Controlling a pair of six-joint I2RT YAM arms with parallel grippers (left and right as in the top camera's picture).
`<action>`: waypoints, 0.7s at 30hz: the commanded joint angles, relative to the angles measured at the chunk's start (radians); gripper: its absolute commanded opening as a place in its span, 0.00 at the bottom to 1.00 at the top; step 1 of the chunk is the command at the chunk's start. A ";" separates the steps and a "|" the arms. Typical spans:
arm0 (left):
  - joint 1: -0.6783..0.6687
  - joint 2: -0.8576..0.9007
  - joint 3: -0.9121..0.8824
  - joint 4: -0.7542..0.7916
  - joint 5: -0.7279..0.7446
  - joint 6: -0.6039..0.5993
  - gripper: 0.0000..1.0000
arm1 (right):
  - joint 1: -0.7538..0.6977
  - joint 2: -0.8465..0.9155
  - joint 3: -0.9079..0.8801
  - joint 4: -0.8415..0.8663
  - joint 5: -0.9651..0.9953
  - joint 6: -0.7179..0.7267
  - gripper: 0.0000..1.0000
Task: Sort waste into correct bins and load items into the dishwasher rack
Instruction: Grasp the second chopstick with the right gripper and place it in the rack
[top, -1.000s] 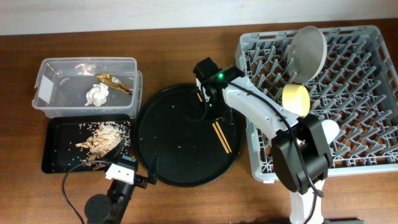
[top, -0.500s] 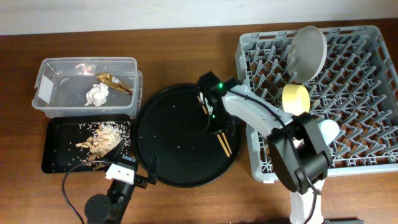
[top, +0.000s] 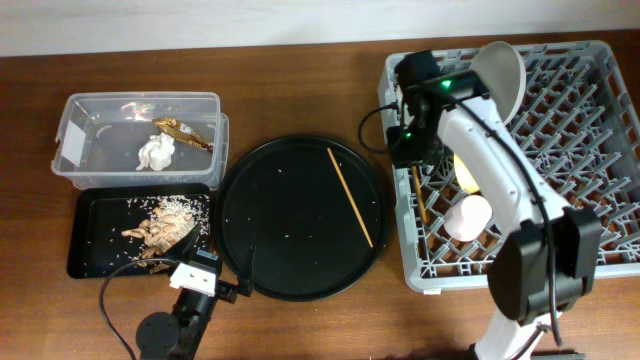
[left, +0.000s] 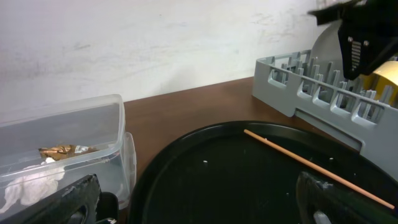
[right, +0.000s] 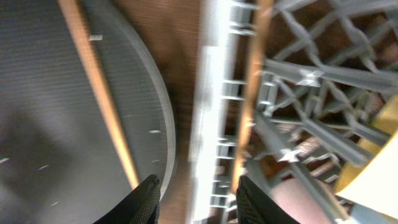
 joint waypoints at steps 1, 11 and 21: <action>-0.004 -0.004 -0.006 -0.001 0.008 0.012 0.99 | 0.163 -0.054 -0.003 0.043 -0.013 0.011 0.48; -0.004 -0.004 -0.006 -0.001 0.008 0.012 0.99 | 0.255 0.014 -0.491 0.500 0.014 0.079 0.41; -0.004 -0.004 -0.006 -0.001 0.008 0.012 0.99 | 0.262 0.018 -0.414 0.408 -0.014 0.082 0.41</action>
